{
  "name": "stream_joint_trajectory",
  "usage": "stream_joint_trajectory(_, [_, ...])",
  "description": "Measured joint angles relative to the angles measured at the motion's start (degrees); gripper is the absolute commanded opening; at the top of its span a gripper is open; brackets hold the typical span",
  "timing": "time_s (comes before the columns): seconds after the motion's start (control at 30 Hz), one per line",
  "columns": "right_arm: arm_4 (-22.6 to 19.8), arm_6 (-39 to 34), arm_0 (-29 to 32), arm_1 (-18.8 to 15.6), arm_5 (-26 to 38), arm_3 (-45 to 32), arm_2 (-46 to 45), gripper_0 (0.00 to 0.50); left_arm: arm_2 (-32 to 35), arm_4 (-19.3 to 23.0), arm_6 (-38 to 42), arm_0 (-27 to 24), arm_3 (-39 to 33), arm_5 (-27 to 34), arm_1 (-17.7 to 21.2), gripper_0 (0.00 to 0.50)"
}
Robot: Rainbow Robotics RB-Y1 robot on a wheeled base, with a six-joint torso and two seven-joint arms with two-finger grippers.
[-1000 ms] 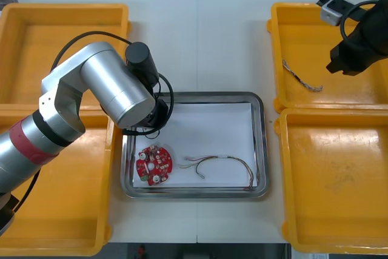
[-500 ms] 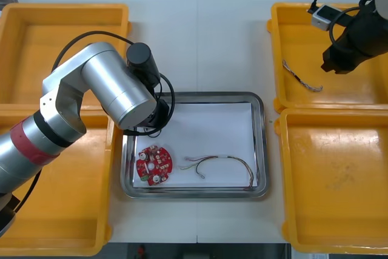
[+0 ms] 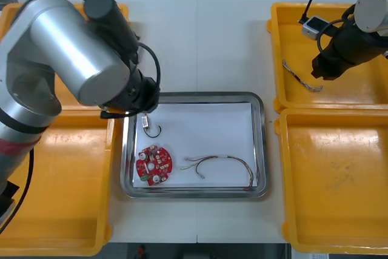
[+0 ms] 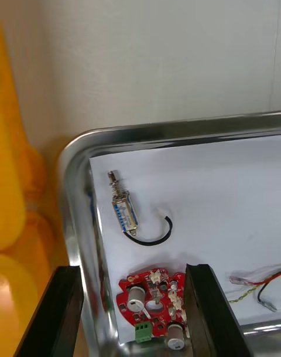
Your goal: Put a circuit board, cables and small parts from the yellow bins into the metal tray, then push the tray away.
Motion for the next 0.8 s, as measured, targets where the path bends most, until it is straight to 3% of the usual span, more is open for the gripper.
stream_joint_trajectory(0.2, [1.36,0.00,0.05,1.61,-2.03,0.16,0.00,0.500,9.49,2.57,-4.51,-0.11,-0.02,3.28,0.08,0.500])
stream_joint_trajectory(0.5, [3.62,0.00,1.90,3.10,-6.97,0.19,0.00,0.500,15.88,3.33,-29.46,-2.20,8.35,3.46,1.74,0.500])
stream_joint_trajectory(0.8, [4.28,0.00,4.39,4.35,-9.29,0.20,0.00,0.500,18.06,3.33,-30.89,-5.55,19.48,-1.61,3.54,0.500])
